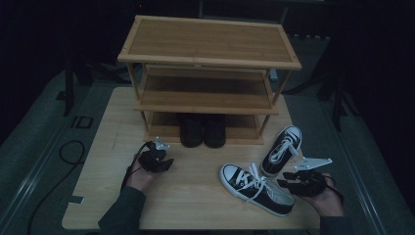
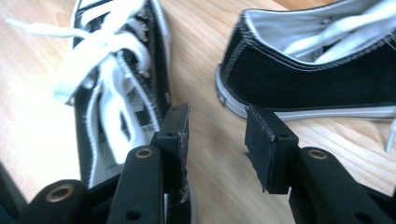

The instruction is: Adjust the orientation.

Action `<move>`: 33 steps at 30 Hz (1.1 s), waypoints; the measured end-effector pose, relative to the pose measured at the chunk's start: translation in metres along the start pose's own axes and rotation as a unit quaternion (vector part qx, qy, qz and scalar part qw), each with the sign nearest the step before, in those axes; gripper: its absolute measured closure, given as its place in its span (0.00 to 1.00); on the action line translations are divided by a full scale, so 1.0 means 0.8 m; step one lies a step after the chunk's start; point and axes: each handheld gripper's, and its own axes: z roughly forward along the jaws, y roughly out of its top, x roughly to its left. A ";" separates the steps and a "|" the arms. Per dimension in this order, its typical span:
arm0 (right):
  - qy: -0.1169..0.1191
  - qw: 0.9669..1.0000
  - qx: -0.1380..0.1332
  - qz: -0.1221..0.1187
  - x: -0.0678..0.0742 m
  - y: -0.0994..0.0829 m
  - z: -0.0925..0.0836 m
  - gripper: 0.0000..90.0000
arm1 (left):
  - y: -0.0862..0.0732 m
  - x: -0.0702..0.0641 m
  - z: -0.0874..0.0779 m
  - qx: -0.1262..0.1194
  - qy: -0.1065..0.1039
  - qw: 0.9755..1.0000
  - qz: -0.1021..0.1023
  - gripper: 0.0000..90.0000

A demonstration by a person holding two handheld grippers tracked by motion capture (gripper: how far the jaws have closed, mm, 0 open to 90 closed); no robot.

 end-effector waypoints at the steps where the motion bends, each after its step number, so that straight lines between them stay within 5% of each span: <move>1: 0.002 1.000 0.002 -0.004 0.002 0.001 -0.001 0.66 | 0.000 0.000 0.000 0.000 0.000 1.000 -0.001 0.66; 13: 0.027 0.997 0.034 -0.059 0.019 0.014 -0.005 0.67 | -0.002 0.001 0.001 0.005 0.007 1.000 0.000 0.66; 33: 0.035 0.991 0.074 -0.107 0.034 0.035 0.056 0.94 | -0.002 -0.002 0.005 0.013 0.006 1.000 0.005 0.66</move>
